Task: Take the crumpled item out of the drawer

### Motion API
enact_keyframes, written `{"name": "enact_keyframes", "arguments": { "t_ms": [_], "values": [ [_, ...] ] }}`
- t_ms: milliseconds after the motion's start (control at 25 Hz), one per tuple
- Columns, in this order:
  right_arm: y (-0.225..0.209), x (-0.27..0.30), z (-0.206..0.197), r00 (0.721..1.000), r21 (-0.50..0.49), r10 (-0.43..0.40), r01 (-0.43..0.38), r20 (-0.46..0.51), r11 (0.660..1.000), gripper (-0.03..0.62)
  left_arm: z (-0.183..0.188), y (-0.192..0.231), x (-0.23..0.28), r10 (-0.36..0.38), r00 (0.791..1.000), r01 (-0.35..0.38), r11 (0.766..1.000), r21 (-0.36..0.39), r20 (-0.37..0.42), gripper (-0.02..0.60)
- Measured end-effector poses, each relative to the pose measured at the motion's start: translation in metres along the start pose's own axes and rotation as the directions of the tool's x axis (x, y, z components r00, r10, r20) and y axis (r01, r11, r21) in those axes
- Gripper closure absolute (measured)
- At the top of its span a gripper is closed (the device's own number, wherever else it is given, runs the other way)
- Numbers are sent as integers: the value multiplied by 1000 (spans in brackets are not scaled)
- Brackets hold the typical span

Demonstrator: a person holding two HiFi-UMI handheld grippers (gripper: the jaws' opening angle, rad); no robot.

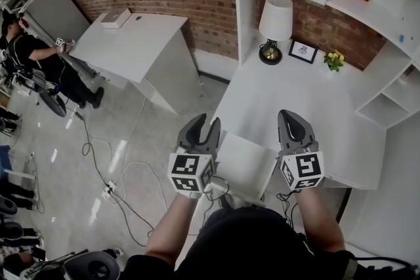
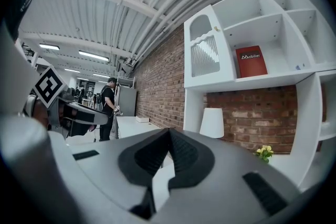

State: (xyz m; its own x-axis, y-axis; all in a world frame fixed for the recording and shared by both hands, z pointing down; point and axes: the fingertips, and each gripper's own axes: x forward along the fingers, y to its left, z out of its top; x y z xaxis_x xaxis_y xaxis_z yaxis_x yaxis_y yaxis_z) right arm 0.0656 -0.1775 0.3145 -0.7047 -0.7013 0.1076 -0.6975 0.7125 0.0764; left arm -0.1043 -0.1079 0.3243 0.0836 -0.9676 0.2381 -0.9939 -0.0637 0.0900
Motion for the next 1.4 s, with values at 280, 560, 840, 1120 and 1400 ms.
{"name": "enact_keyframes", "arguments": {
  "t_ms": [280,560,840,1120,1400],
  "values": [
    [2,-5,2,1000,5,1,-1,2,1000,594,-1,-4,-4,-6,1000,6,1000,-4,-1,443],
    [4,-9,1,1000,8,6,-6,-1,1000,594,-2,-7,-7,-8,1000,8,1000,-6,-6,445],
    [7,-13,-2,1000,14,7,-7,-5,1000,594,-7,-8,-12,-7,1000,7,1000,-10,-13,445],
    [6,-14,-4,1000,23,7,-7,-7,1000,594,-6,-10,-11,-10,1000,10,1000,-7,-13,445],
    [2,-15,-6,1000,30,6,-6,-7,1000,594,-6,-12,-10,-7,1000,7,1000,-6,-12,445]
  ]
}}
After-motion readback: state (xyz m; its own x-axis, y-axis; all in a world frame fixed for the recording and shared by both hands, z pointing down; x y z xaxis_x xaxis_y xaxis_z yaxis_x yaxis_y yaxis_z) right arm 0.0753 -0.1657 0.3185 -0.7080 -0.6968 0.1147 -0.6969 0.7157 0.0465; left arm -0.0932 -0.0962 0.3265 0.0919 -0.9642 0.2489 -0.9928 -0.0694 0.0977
